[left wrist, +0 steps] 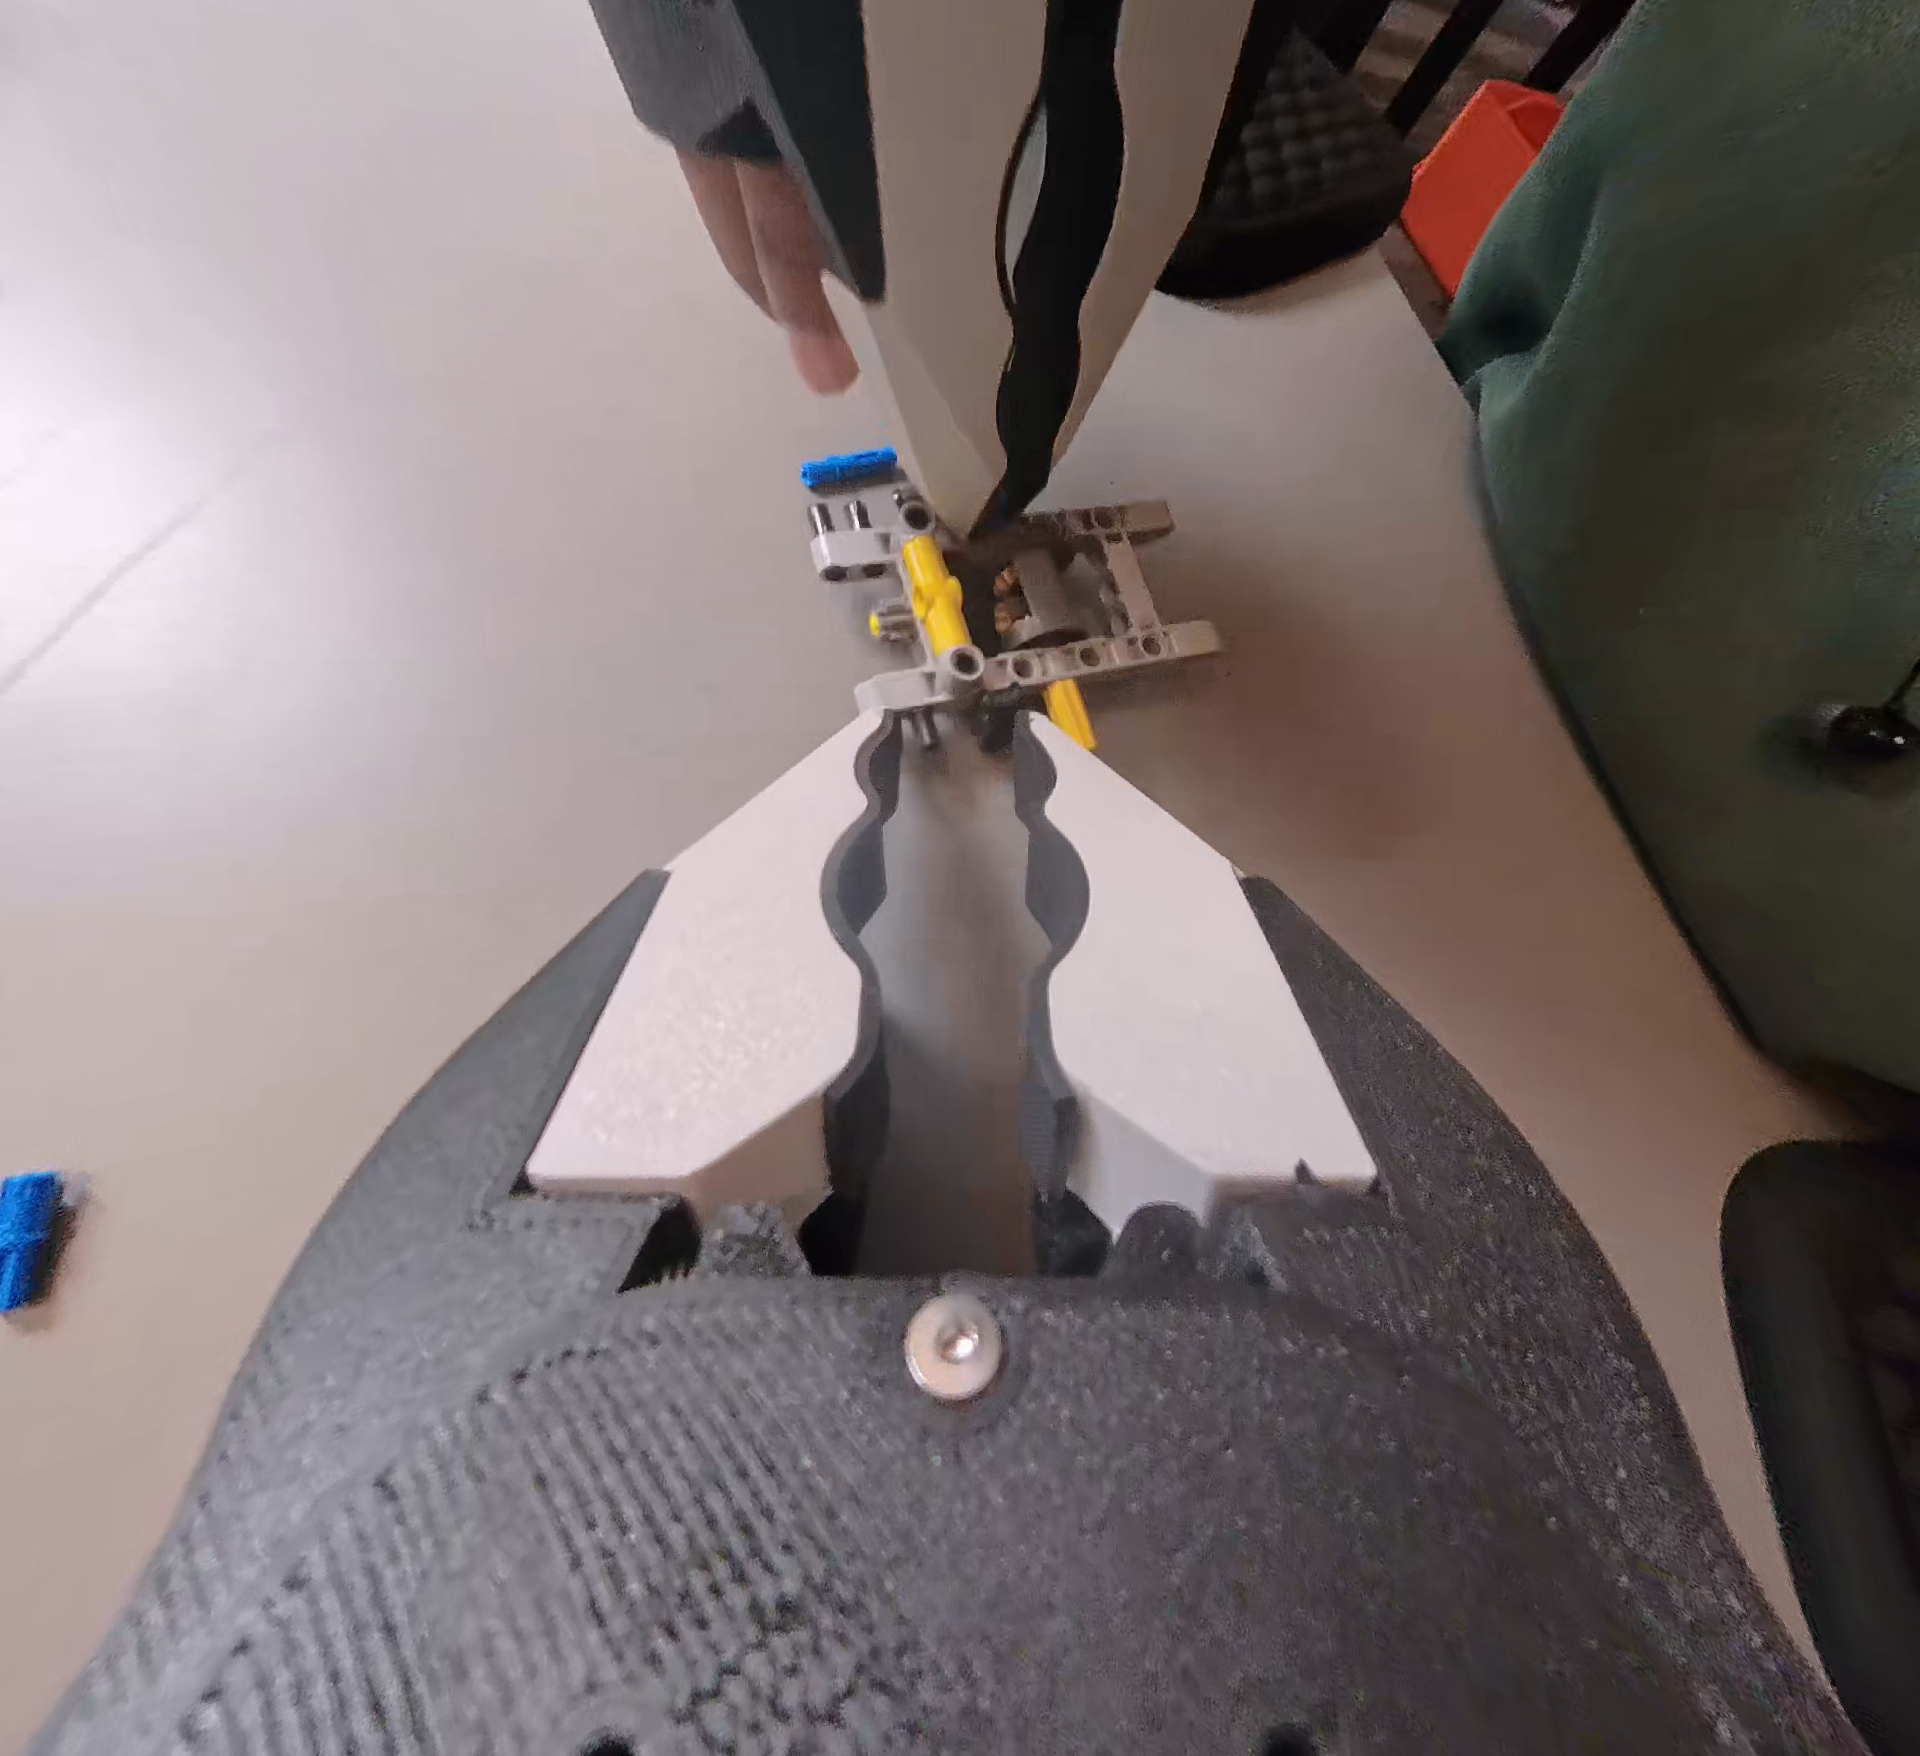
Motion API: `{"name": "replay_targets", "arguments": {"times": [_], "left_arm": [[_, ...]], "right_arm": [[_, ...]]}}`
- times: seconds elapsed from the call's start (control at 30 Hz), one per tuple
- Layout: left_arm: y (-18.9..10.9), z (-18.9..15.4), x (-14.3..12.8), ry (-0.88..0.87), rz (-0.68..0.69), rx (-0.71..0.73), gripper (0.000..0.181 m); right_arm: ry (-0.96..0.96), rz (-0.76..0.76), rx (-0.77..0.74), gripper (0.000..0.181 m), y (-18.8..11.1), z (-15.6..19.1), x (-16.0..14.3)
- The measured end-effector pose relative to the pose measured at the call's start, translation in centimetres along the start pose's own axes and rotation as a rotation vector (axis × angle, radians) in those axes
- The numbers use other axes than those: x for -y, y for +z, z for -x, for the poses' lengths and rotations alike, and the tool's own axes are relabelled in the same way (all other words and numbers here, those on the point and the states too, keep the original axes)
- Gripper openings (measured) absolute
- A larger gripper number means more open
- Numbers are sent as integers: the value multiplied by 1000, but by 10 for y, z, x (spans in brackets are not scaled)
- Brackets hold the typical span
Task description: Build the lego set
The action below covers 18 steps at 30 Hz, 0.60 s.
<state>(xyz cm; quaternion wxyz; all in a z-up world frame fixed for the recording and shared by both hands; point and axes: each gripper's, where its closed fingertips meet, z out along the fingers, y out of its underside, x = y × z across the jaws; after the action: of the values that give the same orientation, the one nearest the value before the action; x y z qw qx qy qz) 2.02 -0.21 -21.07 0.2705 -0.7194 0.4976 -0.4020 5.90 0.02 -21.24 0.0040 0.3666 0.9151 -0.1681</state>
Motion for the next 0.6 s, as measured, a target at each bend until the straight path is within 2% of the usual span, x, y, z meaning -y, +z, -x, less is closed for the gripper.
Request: {"name": "replay_targets", "arguments": {"times": [0.13,0.23,0.3,0.6], "left_arm": [[-6,-9,2,-3,-23,14,22],[-5,-16,-5,8,17,71,23],[-1,-16,-11,12,48,125,24],[19,-21,-9,-30,64,162,19]], "right_arm": [[47,-91,-49,12,-19,-3,3],[86,-136,-87,12,-25,0,0],[120,-179,-110,13,-23,0,-2],[204,-275,-149,8,-8,-8,-2]]}}
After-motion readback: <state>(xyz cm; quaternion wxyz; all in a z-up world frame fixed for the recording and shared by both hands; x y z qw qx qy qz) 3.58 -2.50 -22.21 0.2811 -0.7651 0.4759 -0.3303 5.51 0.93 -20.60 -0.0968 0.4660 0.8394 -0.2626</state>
